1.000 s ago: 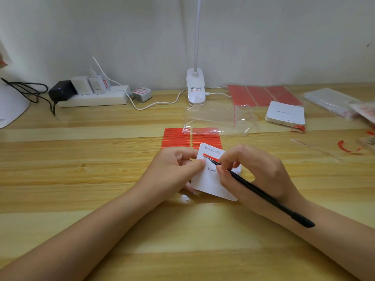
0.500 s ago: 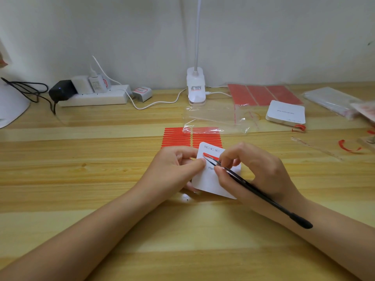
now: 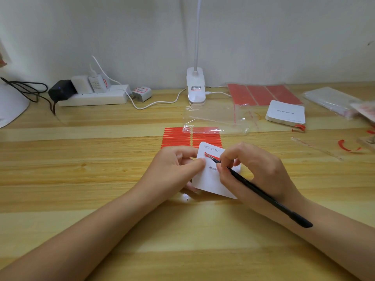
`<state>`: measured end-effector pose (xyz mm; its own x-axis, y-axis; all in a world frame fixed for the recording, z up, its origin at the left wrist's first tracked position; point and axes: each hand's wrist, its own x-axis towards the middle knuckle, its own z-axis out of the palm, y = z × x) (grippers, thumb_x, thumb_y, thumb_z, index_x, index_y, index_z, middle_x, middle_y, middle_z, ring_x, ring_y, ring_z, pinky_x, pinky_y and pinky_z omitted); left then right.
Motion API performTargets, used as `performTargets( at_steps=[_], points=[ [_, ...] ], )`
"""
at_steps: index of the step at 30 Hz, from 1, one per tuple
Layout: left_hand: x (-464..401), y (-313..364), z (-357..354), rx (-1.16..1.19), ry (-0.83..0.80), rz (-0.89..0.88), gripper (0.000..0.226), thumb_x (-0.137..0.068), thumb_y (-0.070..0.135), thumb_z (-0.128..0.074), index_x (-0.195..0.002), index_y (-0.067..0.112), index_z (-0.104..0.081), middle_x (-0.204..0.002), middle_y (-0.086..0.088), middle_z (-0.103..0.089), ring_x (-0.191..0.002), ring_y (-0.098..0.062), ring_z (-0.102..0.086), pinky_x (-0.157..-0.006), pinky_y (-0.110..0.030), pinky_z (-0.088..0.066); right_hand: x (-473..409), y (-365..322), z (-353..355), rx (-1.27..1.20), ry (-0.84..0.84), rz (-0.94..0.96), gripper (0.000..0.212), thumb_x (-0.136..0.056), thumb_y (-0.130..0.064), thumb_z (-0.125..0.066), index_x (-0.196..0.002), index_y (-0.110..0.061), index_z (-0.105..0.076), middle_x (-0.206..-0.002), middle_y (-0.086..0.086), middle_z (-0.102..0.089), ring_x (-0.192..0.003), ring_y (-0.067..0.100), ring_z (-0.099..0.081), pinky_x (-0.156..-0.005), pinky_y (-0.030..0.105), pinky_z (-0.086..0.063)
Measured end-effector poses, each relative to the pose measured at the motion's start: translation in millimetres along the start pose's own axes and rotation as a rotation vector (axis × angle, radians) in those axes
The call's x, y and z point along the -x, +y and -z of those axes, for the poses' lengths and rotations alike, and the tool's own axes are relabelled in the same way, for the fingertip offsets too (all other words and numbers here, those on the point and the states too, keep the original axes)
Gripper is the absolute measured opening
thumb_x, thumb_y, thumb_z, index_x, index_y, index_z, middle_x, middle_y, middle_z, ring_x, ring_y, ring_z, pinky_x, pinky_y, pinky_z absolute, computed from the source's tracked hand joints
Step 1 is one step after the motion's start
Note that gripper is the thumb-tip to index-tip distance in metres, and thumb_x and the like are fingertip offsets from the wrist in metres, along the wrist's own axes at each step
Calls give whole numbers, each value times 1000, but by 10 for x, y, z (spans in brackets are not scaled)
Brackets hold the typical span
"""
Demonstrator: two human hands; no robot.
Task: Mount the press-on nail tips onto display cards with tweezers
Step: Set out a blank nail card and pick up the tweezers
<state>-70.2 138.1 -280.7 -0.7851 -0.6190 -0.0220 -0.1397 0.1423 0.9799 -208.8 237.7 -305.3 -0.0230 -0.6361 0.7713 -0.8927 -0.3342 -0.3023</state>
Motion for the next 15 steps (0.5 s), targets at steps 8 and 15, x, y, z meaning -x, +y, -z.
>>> performTargets(
  at_steps=[8, 15],
  points=[
    [0, -11, 5, 25, 17, -2, 31, -89, 2, -51, -81, 25, -70, -75, -5, -73, -64, -19, -69, -49, -24, -55, -5, -3, 14, 8, 25, -26, 6, -77, -1, -58, -73, -5, -57, -67, 0, -55, -64, 8, -47, -62, 22, -43],
    [-13, -30, 19, 30, 61, -5, 26, -90, 3, -52, -84, 23, -69, -79, 1, -74, -62, -15, -68, -50, -27, -57, -35, 24, 103, 31, 58, -124, 5, -75, 2, -60, -74, -3, -58, -68, 2, -58, -67, 9, -50, -64, 16, -44]
  ],
)
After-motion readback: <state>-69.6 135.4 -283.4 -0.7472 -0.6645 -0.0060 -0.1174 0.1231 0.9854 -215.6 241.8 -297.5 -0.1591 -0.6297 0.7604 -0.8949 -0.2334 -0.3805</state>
